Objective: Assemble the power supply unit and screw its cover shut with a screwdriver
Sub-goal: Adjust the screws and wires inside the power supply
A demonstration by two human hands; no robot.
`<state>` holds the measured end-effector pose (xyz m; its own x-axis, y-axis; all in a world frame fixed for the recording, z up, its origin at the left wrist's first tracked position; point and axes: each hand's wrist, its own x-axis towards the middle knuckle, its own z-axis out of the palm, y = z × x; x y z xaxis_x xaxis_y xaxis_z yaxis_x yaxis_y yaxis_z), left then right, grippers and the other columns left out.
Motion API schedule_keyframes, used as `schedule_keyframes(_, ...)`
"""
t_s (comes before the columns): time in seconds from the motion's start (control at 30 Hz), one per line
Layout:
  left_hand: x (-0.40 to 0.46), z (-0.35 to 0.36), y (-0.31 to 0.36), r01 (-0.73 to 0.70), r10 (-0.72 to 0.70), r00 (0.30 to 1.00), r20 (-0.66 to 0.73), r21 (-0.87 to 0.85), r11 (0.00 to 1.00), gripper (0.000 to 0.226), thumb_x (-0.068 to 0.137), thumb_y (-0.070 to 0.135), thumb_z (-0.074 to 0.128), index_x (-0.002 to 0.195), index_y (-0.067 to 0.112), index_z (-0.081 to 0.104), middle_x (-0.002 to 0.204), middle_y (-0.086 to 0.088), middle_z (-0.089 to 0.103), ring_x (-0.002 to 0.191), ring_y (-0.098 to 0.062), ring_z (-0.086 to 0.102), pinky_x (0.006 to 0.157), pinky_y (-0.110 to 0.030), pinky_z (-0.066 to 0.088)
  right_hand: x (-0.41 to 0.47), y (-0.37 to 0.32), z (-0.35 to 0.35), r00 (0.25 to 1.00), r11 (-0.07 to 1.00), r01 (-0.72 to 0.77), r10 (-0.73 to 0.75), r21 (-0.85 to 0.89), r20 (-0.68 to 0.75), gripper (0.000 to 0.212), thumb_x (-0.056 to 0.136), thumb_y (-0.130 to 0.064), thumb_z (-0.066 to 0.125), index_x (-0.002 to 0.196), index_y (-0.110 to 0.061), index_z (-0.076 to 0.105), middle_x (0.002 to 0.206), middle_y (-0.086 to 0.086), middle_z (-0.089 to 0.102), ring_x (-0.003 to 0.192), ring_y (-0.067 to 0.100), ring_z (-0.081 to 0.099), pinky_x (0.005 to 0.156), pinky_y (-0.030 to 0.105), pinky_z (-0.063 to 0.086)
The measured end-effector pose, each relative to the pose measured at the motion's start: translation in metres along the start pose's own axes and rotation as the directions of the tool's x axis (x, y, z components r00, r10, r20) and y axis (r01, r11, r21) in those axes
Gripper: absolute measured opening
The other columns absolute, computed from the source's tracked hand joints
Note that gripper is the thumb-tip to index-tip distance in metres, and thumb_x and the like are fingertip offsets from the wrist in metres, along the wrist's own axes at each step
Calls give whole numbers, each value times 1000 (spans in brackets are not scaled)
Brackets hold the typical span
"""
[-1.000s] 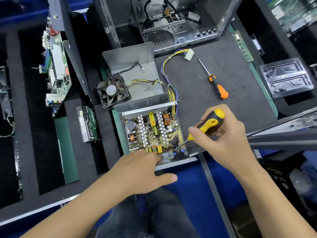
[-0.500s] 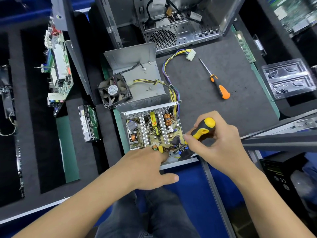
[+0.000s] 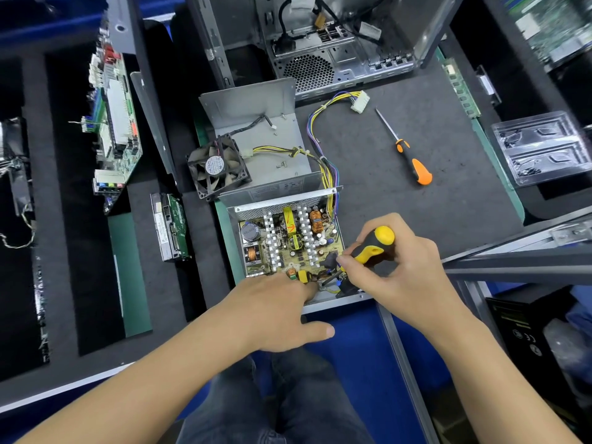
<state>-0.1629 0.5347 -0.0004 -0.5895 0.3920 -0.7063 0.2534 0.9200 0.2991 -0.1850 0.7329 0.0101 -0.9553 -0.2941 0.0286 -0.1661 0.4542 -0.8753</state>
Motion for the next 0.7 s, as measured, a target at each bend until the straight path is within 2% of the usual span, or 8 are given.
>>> schedule_keyframes(0.17, -1, 0, 0, 8, -8, 1000, 3, 6, 1000, 74, 86, 80, 40, 143, 33, 44, 105, -1, 61, 98, -23, 57, 72, -34, 45, 0, 0, -2, 1000, 1000, -2, 2, -18, 16, 27, 83, -36, 73, 96, -24, 52, 82, -8, 68, 75, 16, 68, 63, 27, 55)
schedule_keyframes(0.3, -1, -1, 1, 10, -10, 1000, 7, 9, 1000, 74, 86, 81, 40, 143, 32, 45, 102, 0, 60, 91, -21, 53, 71, -34, 44, -1, 0, -2, 999, 999, 4, -3, -42, 32, 27, 82, -37, 72, 97, -26, 51, 82, -9, 67, 75, 15, 67, 63, 27, 55)
schedule_keyframes(0.5, -2, -2, 1, 18, -18, 999, 31, 14, 1000, 76, 86, 81, 40, 142, 31, 45, 97, 1, 58, 88, -21, 52, 76, -36, 49, -1, -1, -1, 999, 998, 19, -16, -66, 45, 29, 82, -38, 73, 100, -26, 52, 86, -13, 66, 81, 12, 67, 64, 25, 55)
schedule_keyframes(0.7, -2, -3, 2, 17, -18, 999, 40, 30, 999, 77, 86, 82, 39, 144, 31, 43, 90, 3, 51, 87, -20, 50, 71, -34, 44, -2, -1, -2, 998, 997, 23, -19, -71, 52, 29, 82, -37, 73, 101, -28, 53, 88, -13, 65, 82, 11, 67, 64, 25, 55)
